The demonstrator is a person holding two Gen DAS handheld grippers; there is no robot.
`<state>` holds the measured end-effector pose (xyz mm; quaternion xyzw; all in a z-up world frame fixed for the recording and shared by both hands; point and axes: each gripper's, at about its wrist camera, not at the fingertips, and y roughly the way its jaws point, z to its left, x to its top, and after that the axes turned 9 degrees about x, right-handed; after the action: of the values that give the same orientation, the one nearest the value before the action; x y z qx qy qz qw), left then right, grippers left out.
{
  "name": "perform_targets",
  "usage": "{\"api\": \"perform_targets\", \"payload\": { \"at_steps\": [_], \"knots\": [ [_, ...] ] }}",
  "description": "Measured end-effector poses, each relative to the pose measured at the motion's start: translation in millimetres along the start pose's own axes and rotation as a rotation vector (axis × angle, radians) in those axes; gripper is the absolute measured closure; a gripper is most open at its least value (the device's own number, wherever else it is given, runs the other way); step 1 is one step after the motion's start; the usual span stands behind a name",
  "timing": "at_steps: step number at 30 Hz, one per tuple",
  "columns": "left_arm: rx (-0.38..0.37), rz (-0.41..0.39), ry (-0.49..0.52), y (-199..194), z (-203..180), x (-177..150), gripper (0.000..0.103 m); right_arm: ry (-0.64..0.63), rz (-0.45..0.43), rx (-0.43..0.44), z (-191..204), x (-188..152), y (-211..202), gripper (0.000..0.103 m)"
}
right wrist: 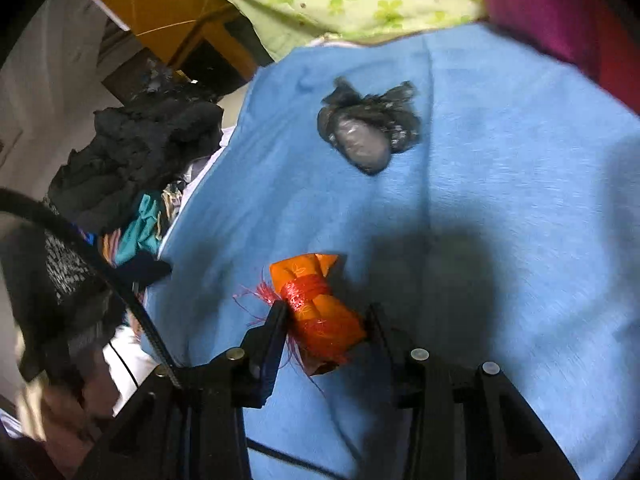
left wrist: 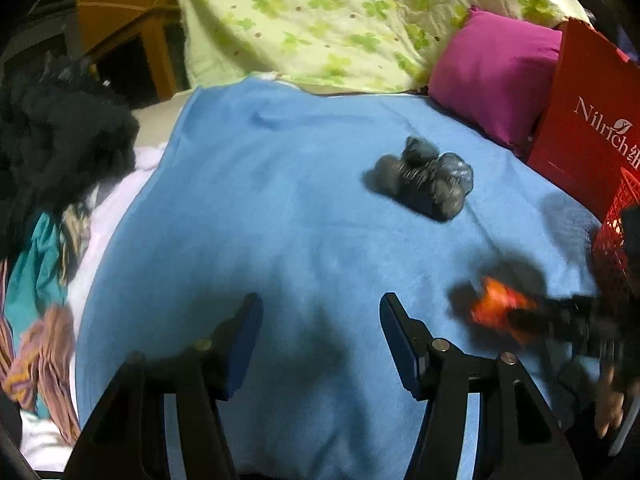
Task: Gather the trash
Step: 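Grasp the black plastic bag with the left tool while the right tool grasps the orange wrapper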
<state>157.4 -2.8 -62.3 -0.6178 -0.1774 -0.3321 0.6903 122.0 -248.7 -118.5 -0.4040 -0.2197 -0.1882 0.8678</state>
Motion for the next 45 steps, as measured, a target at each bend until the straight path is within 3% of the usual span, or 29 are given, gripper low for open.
{"api": "perform_targets", "payload": {
  "at_steps": [6,13,16,21,22,23,24,30,38,45],
  "knots": [
    [-0.067,0.002,0.004,23,-20,57,0.041,-0.093,0.005,-0.015,11,-6,12,0.055],
    [-0.198,0.162,-0.060,89,-60,114,0.041,-0.159,0.020,-0.065,18,-12,21,0.061],
    [-0.200,0.265,-0.103,120,-85,122,0.041,-0.167,0.015,-0.067,19,-14,18,0.062],
    [-0.177,0.369,-0.165,152,-99,114,0.041,-0.148,0.016,-0.048,16,-15,15,0.062],
    [-0.177,0.394,-0.188,157,-97,108,0.044,-0.147,0.015,-0.047,15,-15,14,0.062],
    [-0.184,0.401,-0.205,159,-95,105,0.057,-0.145,0.013,-0.047,15,-14,14,0.062],
    [-0.168,0.389,-0.205,157,-93,102,0.067,-0.143,0.007,-0.047,15,-15,11,0.062],
    [-0.159,0.330,-0.173,124,-71,97,0.072,-0.112,-0.054,-0.079,12,-16,-8,0.062],
    [-0.068,0.108,-0.099,3,-58,79,0.072,-0.016,-0.255,-0.109,18,-28,-78,0.062],
    [0.049,-0.079,-0.061,-98,-65,61,0.071,-0.042,-0.400,-0.147,61,-32,-151,0.062]
  ]
}}
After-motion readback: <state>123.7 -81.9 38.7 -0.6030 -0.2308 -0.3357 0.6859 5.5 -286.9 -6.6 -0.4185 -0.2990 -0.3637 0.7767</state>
